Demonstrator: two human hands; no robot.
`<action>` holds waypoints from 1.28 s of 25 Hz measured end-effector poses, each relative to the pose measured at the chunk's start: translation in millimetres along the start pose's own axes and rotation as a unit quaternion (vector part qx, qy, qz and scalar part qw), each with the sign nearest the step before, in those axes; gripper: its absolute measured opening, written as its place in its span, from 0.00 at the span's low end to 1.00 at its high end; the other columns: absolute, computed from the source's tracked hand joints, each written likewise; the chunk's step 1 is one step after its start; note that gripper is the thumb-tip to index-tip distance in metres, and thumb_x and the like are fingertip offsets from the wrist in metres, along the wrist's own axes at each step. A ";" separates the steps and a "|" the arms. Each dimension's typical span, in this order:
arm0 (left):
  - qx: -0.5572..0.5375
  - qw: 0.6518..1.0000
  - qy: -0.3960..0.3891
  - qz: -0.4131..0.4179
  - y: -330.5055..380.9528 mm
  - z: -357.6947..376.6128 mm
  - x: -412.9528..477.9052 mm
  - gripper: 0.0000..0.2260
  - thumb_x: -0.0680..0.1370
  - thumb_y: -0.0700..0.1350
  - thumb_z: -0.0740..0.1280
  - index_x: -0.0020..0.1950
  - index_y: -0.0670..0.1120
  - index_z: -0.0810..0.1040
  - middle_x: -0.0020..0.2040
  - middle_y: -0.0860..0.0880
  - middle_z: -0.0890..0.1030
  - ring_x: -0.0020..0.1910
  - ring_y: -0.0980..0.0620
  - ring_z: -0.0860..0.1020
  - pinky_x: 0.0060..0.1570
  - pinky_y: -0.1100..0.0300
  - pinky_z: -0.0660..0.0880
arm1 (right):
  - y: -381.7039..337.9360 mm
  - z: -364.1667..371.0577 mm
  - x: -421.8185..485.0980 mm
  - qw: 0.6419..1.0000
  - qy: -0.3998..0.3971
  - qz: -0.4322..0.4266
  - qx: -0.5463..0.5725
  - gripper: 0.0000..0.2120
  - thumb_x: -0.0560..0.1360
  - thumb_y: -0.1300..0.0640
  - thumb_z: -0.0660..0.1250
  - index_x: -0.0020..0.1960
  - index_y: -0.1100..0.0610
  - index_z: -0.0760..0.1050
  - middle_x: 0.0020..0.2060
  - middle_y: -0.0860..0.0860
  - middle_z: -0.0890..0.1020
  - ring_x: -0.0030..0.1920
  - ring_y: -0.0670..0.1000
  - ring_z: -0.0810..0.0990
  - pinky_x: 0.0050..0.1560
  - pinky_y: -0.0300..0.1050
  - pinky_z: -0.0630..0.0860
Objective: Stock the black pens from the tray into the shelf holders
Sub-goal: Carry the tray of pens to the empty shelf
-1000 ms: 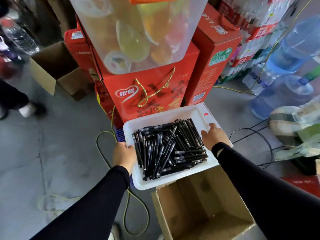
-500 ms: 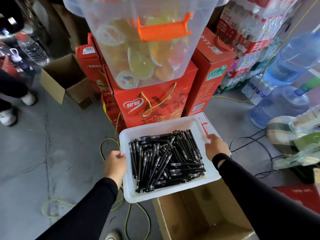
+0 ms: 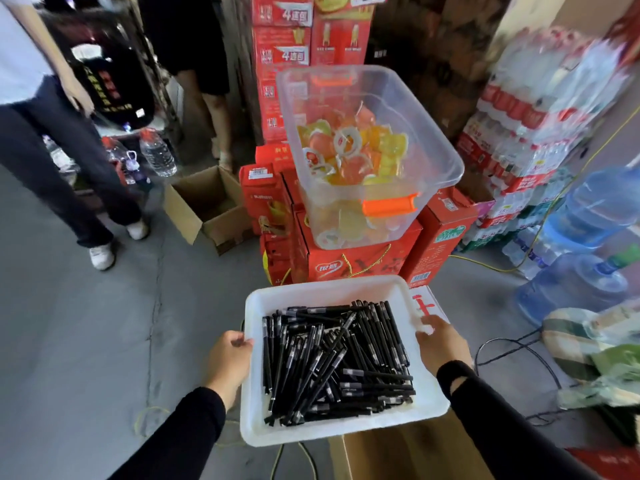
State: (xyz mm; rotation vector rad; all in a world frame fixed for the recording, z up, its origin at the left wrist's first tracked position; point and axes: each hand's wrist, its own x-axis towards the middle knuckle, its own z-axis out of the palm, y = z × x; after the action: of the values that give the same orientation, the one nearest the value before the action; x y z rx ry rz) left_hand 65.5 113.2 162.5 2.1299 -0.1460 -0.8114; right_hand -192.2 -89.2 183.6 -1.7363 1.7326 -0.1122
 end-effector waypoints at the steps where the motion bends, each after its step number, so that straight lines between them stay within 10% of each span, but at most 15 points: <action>1: -0.002 1.000 0.008 -0.005 1.1 -19.5 -4.1 0.11 0.82 0.42 0.64 0.64 0.41 0.75 0.57 0.46 0.78 0.55 0.46 0.76 0.56 0.53 0.72 | -13.5 -1.0 -11.1 1.000 -0.006 -0.009 -0.002 0.15 0.82 0.58 0.61 0.68 0.52 0.74 0.63 0.57 0.79 0.47 0.54 0.76 0.46 0.40 0.70; 11: -0.071 0.993 0.096 -0.028 4.0 -236.8 -28.4 0.07 0.80 0.41 0.65 0.57 0.42 0.79 0.50 0.42 0.82 0.44 0.44 0.79 0.46 0.52 0.77 | -181.4 46.3 -113.8 0.989 -0.065 -0.131 -0.021 0.18 0.80 0.58 0.63 0.69 0.55 0.73 0.59 0.59 0.81 0.54 0.59 0.80 0.50 0.45 0.72; 23: -0.144 0.971 0.187 -0.050 -20.9 -481.8 7.8 0.03 0.80 0.40 0.65 0.49 0.42 0.78 0.34 0.44 0.75 0.32 0.47 0.71 0.34 0.59 0.71 | -404.1 157.0 -218.1 0.963 -0.113 -0.245 -0.014 0.04 0.77 0.57 0.68 0.49 0.48 0.76 0.52 0.54 0.82 0.54 0.58 0.80 0.55 0.47 0.75; 32: -0.171 0.939 0.286 -0.088 -31.0 -600.0 33.8 0.11 0.81 0.38 0.63 0.38 0.43 0.70 0.32 0.44 0.68 0.29 0.49 0.65 0.30 0.61 0.66 | -560.9 241.2 -250.4 0.917 -0.171 -0.357 -0.055 0.12 0.78 0.56 0.66 0.61 0.52 0.80 0.60 0.55 0.81 0.60 0.59 0.79 0.56 0.45 0.71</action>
State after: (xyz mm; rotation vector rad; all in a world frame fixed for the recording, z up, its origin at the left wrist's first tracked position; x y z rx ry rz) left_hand 444.6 521.5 389.9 1.9696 0.4649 -0.2571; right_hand 381.3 172.6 378.9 -2.2413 0.8105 -0.0239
